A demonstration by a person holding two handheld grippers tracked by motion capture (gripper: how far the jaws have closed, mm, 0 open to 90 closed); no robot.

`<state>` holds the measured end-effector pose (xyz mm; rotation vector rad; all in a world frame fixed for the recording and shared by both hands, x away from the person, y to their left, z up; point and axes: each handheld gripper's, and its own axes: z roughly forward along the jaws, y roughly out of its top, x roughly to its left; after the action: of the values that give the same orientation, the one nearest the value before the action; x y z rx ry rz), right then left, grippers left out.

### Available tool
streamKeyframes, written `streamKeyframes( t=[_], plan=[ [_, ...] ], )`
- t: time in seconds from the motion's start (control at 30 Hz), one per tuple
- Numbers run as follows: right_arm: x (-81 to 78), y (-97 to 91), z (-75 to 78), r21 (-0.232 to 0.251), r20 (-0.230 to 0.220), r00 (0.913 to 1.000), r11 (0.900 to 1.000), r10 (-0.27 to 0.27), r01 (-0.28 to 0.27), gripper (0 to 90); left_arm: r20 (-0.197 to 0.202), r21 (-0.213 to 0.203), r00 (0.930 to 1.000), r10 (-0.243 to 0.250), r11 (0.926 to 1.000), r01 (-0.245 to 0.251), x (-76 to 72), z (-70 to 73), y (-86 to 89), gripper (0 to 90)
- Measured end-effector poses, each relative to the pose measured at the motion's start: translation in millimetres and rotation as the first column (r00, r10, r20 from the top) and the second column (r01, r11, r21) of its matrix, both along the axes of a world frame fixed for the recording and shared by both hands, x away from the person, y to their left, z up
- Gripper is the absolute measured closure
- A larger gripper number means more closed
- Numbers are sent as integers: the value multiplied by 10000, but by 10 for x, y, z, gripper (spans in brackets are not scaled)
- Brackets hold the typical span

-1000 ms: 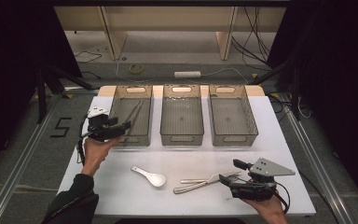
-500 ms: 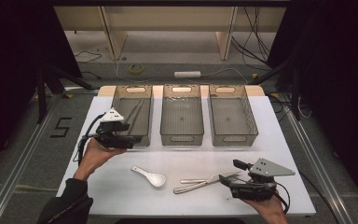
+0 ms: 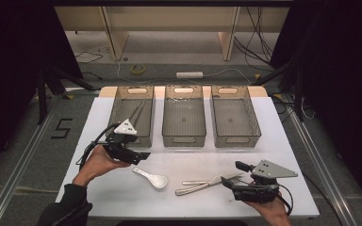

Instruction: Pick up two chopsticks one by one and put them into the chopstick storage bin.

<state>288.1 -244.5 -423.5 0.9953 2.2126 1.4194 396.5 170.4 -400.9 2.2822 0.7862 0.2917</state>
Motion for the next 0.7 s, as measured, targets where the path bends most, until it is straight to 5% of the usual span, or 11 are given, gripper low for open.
streamKeyframes(
  t=[0.47, 0.7],
  plan=[
    [29, -29, -28, 91, -76, 10000, 10000, -10, 11, 251, -317, 664, 9979, -562, 9961, 582, -59, -92, -119, 170],
    [28, -16, -32, 75, -75, 10000, 10000, 11, -11, 247, -573, 1525, 9939, -944, 9830, 1022, -100, -182, -193, 170]
  ],
)
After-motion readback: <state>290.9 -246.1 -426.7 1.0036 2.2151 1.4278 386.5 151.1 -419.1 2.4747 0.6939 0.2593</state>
